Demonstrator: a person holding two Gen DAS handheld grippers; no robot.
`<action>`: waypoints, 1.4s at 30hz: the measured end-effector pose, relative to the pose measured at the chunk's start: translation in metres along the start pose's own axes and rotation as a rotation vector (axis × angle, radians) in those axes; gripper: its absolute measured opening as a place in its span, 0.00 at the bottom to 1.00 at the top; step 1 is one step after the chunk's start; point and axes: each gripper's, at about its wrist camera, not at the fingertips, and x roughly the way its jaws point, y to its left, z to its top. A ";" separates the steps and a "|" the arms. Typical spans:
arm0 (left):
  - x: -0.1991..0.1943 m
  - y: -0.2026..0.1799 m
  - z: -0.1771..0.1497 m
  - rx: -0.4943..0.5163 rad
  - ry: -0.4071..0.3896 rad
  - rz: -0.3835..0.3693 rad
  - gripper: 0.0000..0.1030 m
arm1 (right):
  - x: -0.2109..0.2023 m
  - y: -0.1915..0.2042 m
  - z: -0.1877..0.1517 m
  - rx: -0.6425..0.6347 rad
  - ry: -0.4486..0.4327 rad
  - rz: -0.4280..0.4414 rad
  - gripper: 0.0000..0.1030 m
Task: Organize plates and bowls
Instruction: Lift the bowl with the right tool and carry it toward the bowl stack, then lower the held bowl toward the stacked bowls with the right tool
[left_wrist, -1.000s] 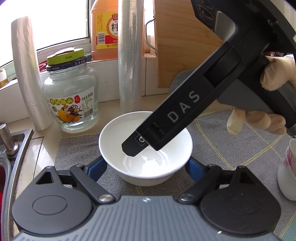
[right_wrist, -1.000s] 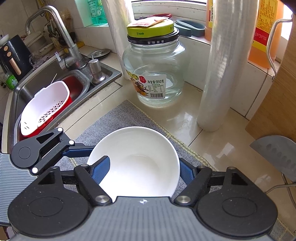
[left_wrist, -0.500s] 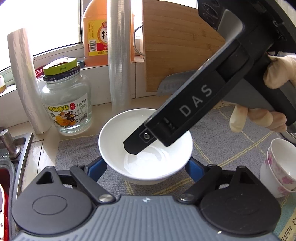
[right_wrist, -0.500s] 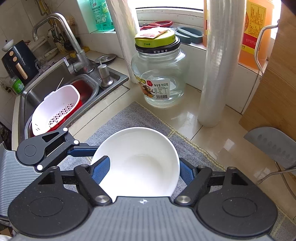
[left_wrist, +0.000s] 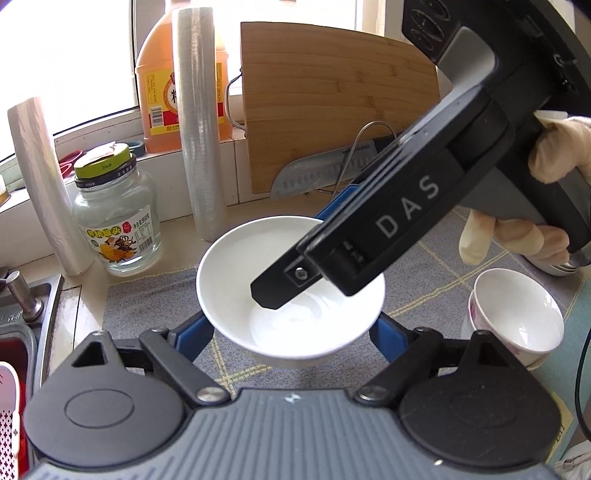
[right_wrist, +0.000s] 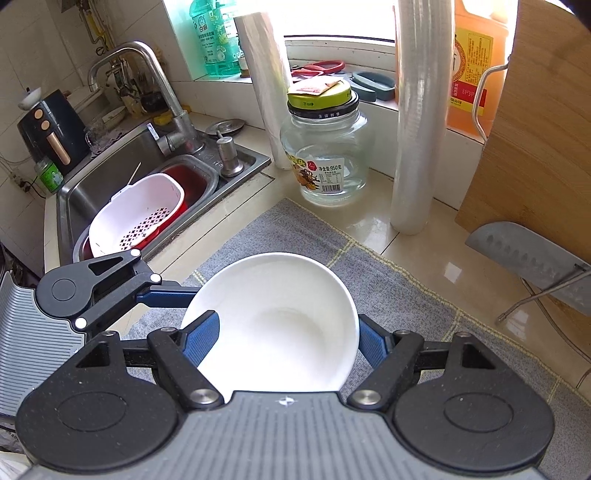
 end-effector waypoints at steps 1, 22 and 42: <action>-0.002 -0.002 -0.001 0.001 0.002 -0.001 0.88 | -0.003 0.001 -0.002 0.001 -0.004 0.001 0.81; -0.031 -0.051 -0.018 0.065 0.016 -0.064 0.88 | -0.056 0.016 -0.060 0.050 -0.043 -0.042 0.81; -0.028 -0.110 0.000 0.163 -0.007 -0.195 0.88 | -0.118 -0.005 -0.110 0.138 -0.080 -0.169 0.81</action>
